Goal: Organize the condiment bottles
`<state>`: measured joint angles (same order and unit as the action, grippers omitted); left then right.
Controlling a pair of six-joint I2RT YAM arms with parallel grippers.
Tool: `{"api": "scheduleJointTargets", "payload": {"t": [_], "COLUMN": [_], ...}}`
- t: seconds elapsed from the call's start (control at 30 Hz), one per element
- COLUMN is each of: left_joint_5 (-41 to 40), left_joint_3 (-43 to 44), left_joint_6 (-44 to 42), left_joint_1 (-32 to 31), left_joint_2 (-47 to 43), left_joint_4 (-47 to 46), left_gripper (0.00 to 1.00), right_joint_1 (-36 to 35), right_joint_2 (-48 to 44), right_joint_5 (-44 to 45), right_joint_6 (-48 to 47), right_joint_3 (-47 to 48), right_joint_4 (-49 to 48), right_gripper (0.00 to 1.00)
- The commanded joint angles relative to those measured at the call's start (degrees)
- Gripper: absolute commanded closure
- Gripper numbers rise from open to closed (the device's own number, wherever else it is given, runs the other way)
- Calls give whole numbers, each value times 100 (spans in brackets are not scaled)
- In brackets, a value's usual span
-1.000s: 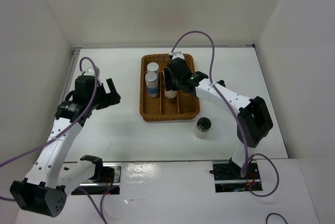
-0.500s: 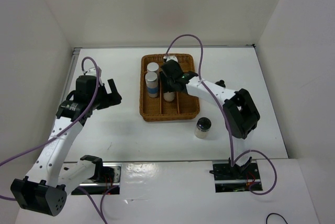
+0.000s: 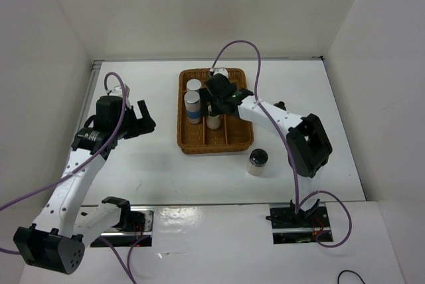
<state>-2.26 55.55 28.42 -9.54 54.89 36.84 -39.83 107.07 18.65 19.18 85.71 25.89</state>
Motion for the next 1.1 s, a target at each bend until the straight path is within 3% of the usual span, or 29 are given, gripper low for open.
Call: {"api": "scheduleJointTargets", "payload": {"t": [0.0,0.23,0.33,0.47,0.57,1.07], "left_joint_5": [287,595,595,595,595,595], "left_joint_3": [-140,-202,-202,-202,-202,-255], "left_joint_6": [-144,-259,-259,-259,-259,-259], "left_joint_1": [31,31,31,31,31,31], "left_joint_2": [-163,-102,-102,-154,-207,-207], "left_joint_4": [-300,-423,-423,-423,-423,-476], "left_gripper": [0,0,0,0,0,0], "right_joint_1": [11,168,1010,2879,3524,3272], "right_joint_2": [-1002,-2769,-3191,-3464,-3465,-2525], "right_joint_5": [630,1781,1520,378,-168,-380], "right_joint_6": [130,428,709,903,842,719], "right_joint_3": [95,-379,-730,-1345,-1715,-1593], "right_joint_4": [381,979,1199,1050,944,654], "right_gripper": [2,2,3,10,14,20]}}
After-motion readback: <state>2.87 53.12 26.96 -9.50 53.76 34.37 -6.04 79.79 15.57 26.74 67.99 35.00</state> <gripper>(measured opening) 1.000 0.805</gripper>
